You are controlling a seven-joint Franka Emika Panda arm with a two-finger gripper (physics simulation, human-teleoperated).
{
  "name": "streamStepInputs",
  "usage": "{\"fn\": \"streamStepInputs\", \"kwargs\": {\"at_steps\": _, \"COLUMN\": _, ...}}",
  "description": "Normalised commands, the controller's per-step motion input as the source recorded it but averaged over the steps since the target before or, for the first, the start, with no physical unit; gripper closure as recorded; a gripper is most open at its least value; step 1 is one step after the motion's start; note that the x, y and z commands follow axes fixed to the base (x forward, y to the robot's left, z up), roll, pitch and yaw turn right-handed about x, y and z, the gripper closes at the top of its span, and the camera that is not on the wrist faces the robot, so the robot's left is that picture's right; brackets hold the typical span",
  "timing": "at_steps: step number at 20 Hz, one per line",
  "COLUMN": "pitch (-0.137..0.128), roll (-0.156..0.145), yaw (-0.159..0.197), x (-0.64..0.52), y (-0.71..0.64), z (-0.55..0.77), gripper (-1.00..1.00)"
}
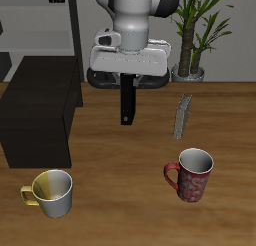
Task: Place the black book in the top region of the shelf
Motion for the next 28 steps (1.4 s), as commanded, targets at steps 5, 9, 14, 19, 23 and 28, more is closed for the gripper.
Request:
{"fn": "streamStepInputs", "kwargs": {"at_steps": 5, "pitch": 0.022, "roll": -0.052, "yaw": 0.072, "x": -0.18, "y": -0.07, "z": 0.17, "gripper": 1.00}}
{"fn": "streamStepInputs", "kwargs": {"at_steps": 9, "pitch": 0.047, "roll": -0.081, "yaw": 0.049, "x": -0.15, "y": -0.07, "z": 0.02, "gripper": 1.00}}
{"fn": "streamStepInputs", "kwargs": {"at_steps": 14, "pitch": 0.010, "roll": -0.110, "yaw": 0.041, "x": -0.15, "y": -0.01, "z": 0.14, "gripper": 1.00}}
{"fn": "streamStepInputs", "kwargs": {"at_steps": 19, "pitch": 0.005, "roll": -0.093, "yaw": 0.085, "x": -0.06, "y": -0.04, "z": 0.14, "gripper": 1.00}}
{"fn": "streamStepInputs", "kwargs": {"at_steps": 23, "pitch": -0.047, "roll": -0.149, "yaw": 0.181, "x": -0.01, "y": 0.03, "z": 0.07, "gripper": 1.00}}
{"fn": "streamStepInputs", "kwargs": {"at_steps": 28, "pitch": -0.013, "roll": -0.109, "yaw": 0.065, "x": -0.01, "y": 0.08, "z": 0.03, "gripper": 1.00}}
